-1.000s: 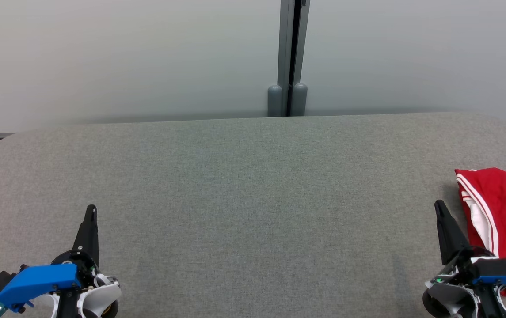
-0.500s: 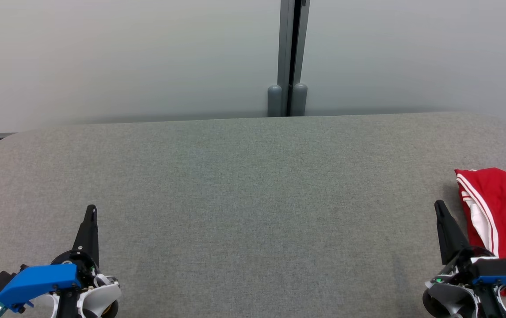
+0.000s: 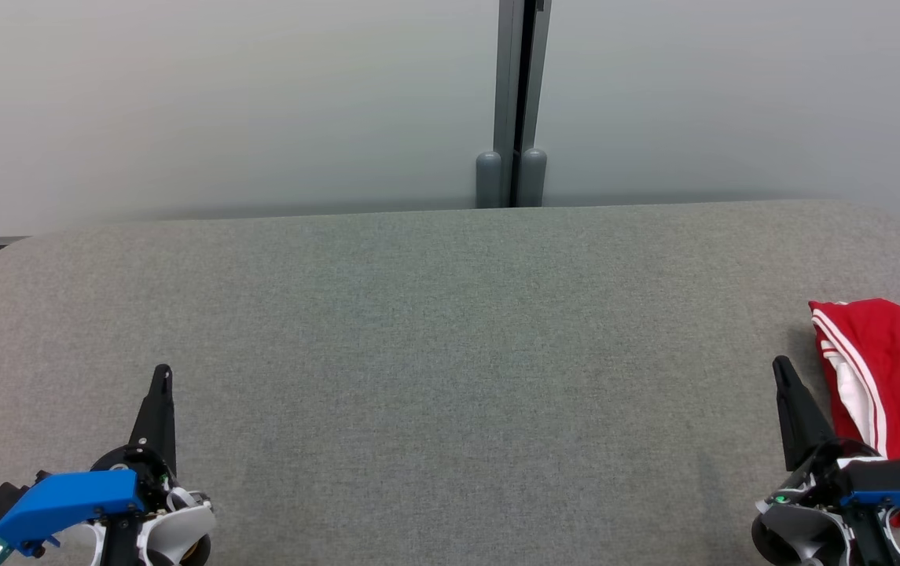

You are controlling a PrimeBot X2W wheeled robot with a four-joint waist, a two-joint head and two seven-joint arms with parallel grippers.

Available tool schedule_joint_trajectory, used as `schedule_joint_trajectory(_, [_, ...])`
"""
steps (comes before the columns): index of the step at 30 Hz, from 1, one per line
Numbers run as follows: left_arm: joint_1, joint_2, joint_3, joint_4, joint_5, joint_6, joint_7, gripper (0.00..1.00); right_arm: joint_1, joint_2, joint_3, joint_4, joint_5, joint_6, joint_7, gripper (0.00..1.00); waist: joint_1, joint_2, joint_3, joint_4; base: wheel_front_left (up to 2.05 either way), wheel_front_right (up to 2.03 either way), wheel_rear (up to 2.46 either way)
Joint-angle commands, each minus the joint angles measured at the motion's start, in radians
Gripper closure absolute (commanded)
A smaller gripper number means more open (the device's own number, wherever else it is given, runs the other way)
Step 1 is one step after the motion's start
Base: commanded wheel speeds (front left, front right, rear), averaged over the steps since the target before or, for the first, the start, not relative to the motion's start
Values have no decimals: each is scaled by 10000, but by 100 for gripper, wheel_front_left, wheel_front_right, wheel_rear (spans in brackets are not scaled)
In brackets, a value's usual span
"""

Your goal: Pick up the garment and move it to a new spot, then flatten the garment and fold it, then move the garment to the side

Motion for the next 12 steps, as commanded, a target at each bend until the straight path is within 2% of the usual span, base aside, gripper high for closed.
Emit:
schedule_joint_trajectory(1, [-83, -15, 10, -48, 47, -46, 28, 100, 130, -62, -21, -34, 30, 4, 32, 100, 0, -1, 0, 0, 0, 0, 0])
schedule_joint_trajectory(12, [-84, -19, 18, -49, 55, -46, 30, 100, 129, -62, -22, -34, 31, 4, 31, 100, 0, -1, 0, 0, 0, 0, 0])
